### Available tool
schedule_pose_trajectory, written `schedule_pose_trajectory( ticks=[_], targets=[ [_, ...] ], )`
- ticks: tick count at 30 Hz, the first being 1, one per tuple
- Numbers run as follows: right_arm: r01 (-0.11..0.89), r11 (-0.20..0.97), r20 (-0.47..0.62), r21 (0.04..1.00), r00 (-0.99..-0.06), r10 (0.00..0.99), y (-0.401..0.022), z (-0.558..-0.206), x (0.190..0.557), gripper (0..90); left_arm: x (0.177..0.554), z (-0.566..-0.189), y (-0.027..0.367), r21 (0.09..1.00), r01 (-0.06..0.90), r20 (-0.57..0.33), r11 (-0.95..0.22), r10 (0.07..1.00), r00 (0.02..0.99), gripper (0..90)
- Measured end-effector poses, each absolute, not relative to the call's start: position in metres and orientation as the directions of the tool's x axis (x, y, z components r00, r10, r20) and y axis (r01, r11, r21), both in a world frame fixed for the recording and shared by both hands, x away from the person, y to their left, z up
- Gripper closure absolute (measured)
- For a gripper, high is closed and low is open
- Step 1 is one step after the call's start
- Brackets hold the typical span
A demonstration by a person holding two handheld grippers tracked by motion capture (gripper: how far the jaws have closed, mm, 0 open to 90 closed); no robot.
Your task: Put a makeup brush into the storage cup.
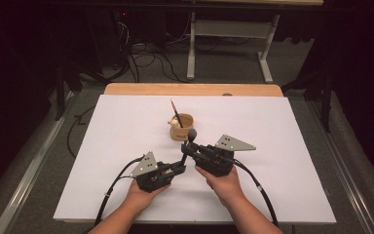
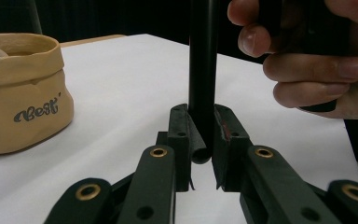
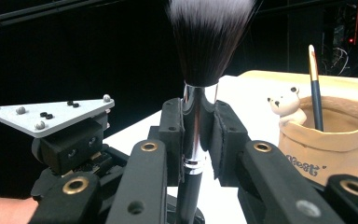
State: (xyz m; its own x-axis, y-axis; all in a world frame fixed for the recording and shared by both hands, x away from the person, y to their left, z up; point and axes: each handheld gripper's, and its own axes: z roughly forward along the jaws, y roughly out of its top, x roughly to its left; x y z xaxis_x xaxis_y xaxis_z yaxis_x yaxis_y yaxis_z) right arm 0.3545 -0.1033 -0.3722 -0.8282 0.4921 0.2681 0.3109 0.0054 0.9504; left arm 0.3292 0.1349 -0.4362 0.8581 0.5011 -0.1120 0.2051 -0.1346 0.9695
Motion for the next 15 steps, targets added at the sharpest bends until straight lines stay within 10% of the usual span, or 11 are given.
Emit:
schedule_pose_trajectory(
  ticks=[15],
  targets=[
    [0.307,0.009,0.263,0.952,-0.832,0.488,-0.102,-0.3714,0.3528,79.5,0.3293,-0.4358,0.1355,0.968,0.208,-0.112,-0.138,0.506,0.855,77.4]
  ],
)
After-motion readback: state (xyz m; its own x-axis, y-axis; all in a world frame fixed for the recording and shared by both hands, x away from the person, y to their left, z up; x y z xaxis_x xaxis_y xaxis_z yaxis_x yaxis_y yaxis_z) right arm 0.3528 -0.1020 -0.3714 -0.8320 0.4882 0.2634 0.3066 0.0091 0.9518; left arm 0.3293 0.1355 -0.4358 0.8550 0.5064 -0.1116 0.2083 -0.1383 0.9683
